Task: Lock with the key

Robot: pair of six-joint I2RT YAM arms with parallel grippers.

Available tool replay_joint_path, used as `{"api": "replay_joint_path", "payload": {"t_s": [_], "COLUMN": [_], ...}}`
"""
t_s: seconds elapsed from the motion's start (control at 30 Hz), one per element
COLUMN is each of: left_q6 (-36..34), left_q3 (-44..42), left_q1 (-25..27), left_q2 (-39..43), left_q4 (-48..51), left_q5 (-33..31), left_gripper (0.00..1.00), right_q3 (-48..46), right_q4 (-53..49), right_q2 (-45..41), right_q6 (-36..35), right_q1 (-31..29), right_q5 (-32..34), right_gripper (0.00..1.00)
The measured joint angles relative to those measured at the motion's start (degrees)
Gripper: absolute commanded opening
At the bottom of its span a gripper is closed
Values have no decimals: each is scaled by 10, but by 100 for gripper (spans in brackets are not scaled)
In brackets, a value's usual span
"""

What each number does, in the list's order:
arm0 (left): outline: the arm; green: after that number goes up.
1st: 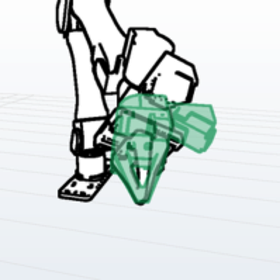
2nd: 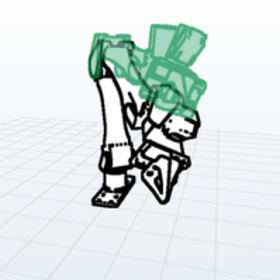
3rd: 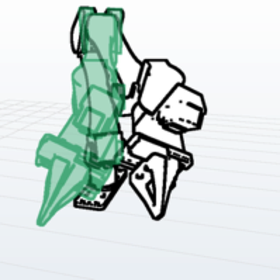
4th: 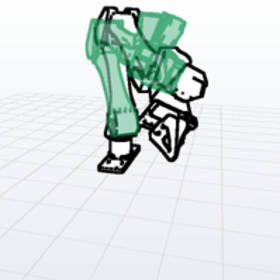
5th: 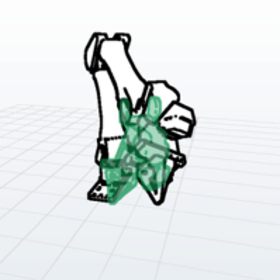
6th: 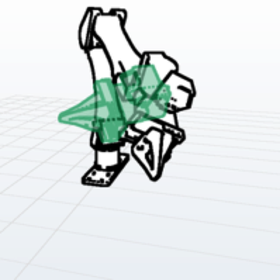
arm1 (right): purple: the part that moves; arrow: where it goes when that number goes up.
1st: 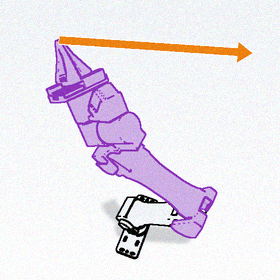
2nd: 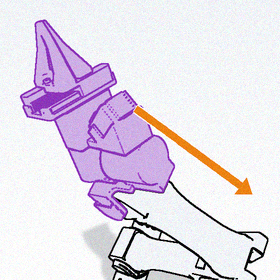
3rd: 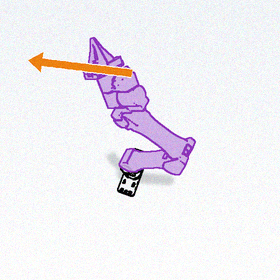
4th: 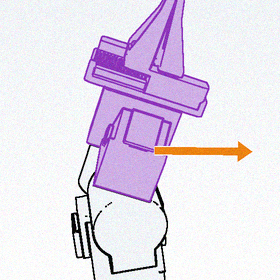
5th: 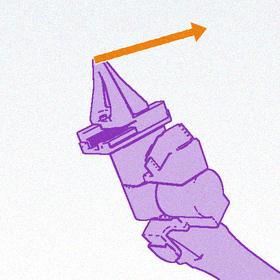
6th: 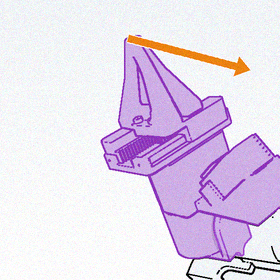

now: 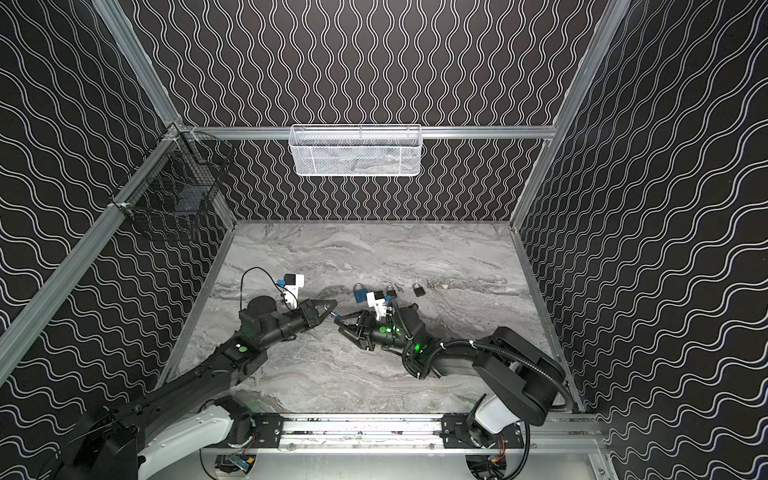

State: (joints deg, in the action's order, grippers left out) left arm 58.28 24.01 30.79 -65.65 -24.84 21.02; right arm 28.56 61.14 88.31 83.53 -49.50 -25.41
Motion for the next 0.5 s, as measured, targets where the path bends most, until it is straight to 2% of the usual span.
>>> {"api": "replay_joint_path", "payload": {"t_s": [0.37,0.5], "left_q6": [14,15], "left_q3": [-15,-15], "left_q1": [1,1], "left_q2": [17,13], "left_q4": [-12,-13], "left_q5": [7,8], "left_gripper": [0,0], "right_q3": [2,6], "right_q4": [34,40], "right_q2": [16,27], "right_q6": [10,9], "right_q1": [28,30], "right_q5": [1,0], "right_gripper": [49,43]}}
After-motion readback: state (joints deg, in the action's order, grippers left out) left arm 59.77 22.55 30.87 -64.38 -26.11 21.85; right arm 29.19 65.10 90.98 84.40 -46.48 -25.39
